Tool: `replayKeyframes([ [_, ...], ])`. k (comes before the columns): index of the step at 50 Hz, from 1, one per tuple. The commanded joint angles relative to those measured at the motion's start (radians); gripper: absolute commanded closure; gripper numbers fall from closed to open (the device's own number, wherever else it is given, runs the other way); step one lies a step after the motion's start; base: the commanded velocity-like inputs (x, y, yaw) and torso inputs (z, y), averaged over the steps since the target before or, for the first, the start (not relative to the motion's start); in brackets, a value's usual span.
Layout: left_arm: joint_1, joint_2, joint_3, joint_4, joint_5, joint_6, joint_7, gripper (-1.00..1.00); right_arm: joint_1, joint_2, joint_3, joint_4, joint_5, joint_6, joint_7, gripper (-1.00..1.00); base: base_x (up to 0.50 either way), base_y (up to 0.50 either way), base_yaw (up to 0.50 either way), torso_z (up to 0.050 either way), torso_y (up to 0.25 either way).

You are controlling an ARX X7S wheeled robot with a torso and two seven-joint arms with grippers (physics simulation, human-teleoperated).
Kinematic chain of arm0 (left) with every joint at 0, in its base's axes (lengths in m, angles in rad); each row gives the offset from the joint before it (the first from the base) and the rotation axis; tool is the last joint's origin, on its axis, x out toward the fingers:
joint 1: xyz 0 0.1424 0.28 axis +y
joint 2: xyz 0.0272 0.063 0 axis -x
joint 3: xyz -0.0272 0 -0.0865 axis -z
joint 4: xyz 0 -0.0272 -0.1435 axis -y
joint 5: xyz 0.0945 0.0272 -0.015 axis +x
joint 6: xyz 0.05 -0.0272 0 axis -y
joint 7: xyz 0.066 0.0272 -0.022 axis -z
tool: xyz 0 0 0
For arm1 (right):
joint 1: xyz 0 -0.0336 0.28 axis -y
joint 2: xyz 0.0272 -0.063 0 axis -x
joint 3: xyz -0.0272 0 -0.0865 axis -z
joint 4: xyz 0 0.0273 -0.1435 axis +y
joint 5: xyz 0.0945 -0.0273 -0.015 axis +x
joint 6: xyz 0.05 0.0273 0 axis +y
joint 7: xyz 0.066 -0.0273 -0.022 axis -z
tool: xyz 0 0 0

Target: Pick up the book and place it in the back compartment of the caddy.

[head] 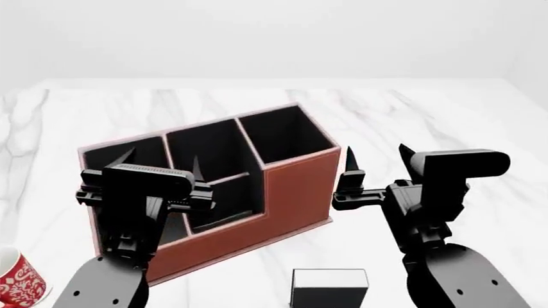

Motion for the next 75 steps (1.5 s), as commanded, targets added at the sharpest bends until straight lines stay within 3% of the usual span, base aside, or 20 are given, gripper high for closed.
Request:
replayKeyframes([
  [1,0.002,-0.005,0.0,0.002,-0.004,0.001,-0.006,-1.0,-0.005,0.003,-0.001,-0.002,0.011,-0.012,0.0,-1.0,0.0,0.0,0.0,0.0,0.0],
  [21,0.004,-0.013,0.002,-0.003,-0.013,0.006,-0.014,-1.0,-0.005,0.012,-0.026,0.011,0.007,-0.024,0.006,-1.0,0.38,0.0,0.0,0.0,0.0],
  [38,0.0,-0.017,0.002,0.003,-0.033,-0.006,-0.011,-1.0,-0.006,0.021,-0.038,0.009,0.005,-0.034,0.016,-1.0,0.0,0.0,0.0,0.0,0.001],
  [46,-0.055,-0.039,-0.005,0.071,-0.079,-0.157,0.011,-1.0,0.015,0.026,-0.028,0.014,0.009,-0.019,0.03,-1.0,0.0,0.0,0.0,0.0,0.0],
  [49,-0.102,-0.091,-0.016,0.137,-0.158,-0.282,0.095,-1.0,0.017,0.027,-0.028,0.013,0.009,-0.018,0.034,-1.0,0.0,0.0,0.0,0.0,0.0],
  [53,-0.153,-0.098,-0.126,0.218,-0.373,-0.467,0.254,-1.0,0.018,0.027,-0.031,0.015,0.01,-0.022,0.035,-1.0,0.0,0.0,0.0,0.0,0.0],
  [55,-0.175,-0.174,-0.063,0.239,-0.385,-0.517,0.297,-1.0,0.021,0.027,-0.032,0.015,0.012,-0.019,0.038,-1.0,0.0,0.0,0.0,0.0,0.0],
  [58,-0.23,-0.188,-0.101,0.231,-0.44,-0.632,0.322,-1.0,0.024,0.028,-0.034,0.013,0.013,-0.017,0.04,-1.0,0.0,0.0,0.0,0.0,0.0],
  [66,-0.305,-0.233,-0.148,0.215,-0.501,-0.741,0.367,-1.0,0.031,0.03,-0.04,0.024,0.012,-0.021,0.044,-1.0,0.0,0.0,0.0,0.0,0.0],
  [70,-0.352,-0.296,-0.087,0.196,-0.524,-0.783,0.403,-1.0,0.034,0.032,-0.041,0.023,0.015,-0.019,0.046,-1.0,0.0,0.0,0.0,0.0,0.0],
  [73,-0.382,-0.292,-0.109,0.184,-0.576,-0.836,0.436,-1.0,0.034,0.032,-0.043,0.023,0.016,-0.019,0.048,-1.0,0.0,0.0,0.0,0.0,0.0],
  [75,-0.418,-0.318,-0.087,0.166,-0.655,-0.86,0.401,-1.0,0.036,0.032,-0.047,0.031,0.013,-0.024,0.048,-1.0,0.0,0.0,0.0,0.0,0.0],
])
